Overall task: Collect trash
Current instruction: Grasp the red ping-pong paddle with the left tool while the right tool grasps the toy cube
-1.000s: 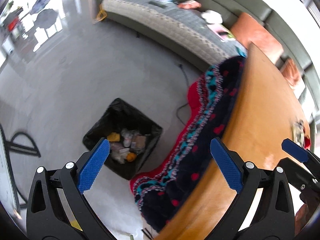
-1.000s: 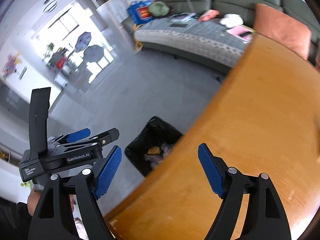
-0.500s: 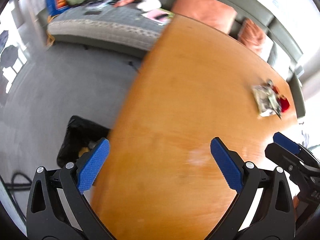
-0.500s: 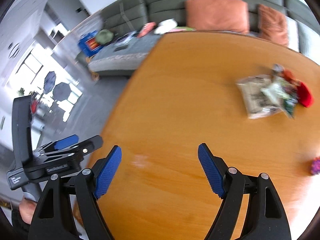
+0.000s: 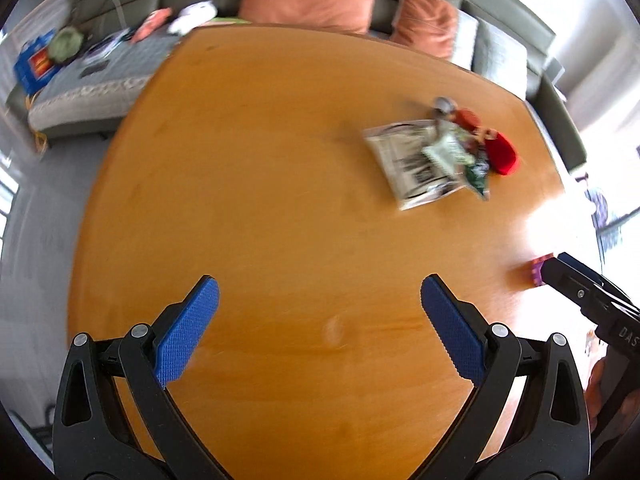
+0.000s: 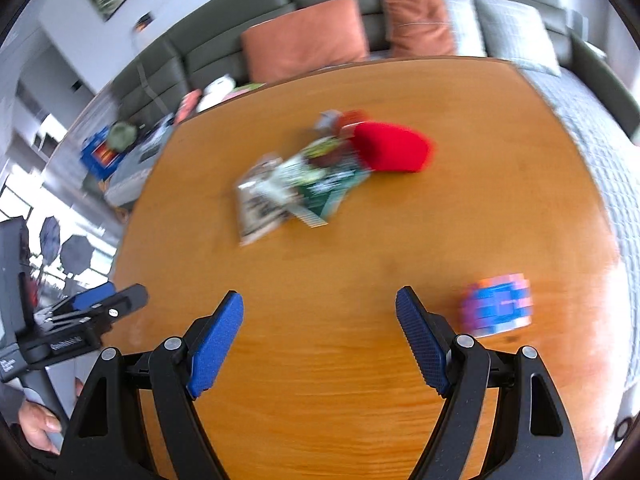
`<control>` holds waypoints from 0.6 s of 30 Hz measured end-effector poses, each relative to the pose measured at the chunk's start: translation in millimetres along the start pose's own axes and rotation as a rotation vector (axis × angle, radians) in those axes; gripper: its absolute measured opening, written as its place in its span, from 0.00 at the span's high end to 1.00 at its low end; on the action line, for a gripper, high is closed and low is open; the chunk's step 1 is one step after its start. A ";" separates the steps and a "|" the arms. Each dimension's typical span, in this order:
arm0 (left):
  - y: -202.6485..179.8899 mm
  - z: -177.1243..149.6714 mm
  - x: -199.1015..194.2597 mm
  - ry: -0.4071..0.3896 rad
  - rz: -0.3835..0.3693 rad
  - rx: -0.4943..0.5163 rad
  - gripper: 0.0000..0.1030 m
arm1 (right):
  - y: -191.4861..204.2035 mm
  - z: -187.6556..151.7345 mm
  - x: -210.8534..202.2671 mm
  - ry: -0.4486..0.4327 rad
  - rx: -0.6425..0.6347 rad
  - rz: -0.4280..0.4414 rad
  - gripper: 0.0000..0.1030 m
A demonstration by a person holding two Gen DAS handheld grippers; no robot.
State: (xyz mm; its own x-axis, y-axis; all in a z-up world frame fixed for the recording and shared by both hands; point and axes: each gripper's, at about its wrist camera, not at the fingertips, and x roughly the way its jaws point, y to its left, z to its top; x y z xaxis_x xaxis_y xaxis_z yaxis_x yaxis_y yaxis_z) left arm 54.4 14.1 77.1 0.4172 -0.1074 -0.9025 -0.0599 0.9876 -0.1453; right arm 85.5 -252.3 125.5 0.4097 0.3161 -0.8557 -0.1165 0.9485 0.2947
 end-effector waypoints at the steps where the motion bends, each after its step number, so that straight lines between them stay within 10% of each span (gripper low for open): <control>1: -11.8 5.7 2.9 0.002 -0.005 0.015 0.05 | -12.3 2.3 -1.8 -0.004 0.006 -0.013 0.23; 13: -126.9 58.4 36.7 0.058 -0.006 0.133 0.05 | -95.0 9.9 30.2 0.091 0.045 -0.127 0.24; 18: -162.0 77.8 54.1 0.082 0.005 0.144 0.05 | -107.8 9.5 48.1 0.151 0.048 -0.090 0.56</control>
State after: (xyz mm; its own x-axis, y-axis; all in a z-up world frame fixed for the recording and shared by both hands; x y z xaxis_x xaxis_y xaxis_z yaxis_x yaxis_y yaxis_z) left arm 157.3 -142.8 83.4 0.3411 -0.1060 -0.9340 0.0714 0.9937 -0.0867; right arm 126.4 -339.6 56.6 0.2757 0.2331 -0.9326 -0.0409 0.9721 0.2309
